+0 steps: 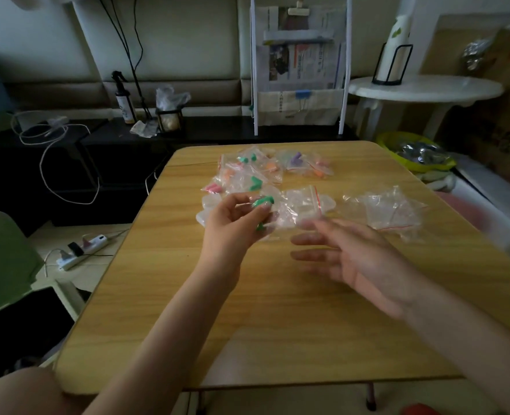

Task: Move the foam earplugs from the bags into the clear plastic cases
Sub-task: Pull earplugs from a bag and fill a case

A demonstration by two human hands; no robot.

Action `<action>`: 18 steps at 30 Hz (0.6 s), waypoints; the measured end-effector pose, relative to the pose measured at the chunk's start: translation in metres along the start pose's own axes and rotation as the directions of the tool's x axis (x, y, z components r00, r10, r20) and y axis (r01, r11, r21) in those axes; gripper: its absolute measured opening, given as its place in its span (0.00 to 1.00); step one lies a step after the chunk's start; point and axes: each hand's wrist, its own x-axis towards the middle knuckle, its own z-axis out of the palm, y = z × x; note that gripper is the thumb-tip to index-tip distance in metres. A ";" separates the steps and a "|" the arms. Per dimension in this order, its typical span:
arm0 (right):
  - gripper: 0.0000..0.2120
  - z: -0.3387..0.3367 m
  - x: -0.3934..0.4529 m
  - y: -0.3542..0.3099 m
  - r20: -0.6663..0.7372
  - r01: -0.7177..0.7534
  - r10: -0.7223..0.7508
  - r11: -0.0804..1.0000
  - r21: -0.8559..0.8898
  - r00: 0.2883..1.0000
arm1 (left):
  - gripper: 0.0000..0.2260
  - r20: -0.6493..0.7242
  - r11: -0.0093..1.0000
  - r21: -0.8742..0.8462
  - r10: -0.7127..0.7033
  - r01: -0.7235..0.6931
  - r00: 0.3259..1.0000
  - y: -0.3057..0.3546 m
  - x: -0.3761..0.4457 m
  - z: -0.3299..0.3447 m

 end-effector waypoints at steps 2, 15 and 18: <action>0.12 -0.001 -0.001 0.003 -0.131 0.048 -0.049 0.999 -0.012 0.990 | 0.06 0.005 0.999 0.045 0.015 -0.015 1.000 -0.001 -0.001 0.000; 0.02 -0.011 0.005 0.005 -0.240 0.205 -0.258 0.952 -0.226 0.936 | 0.11 -0.003 0.715 0.575 0.487 -0.397 0.873 -0.003 -0.018 0.006; 0.05 -0.004 0.000 0.005 -0.133 0.270 -0.349 0.874 -0.405 0.928 | 0.11 0.183 0.798 0.493 0.295 -0.348 0.938 0.000 -0.027 0.021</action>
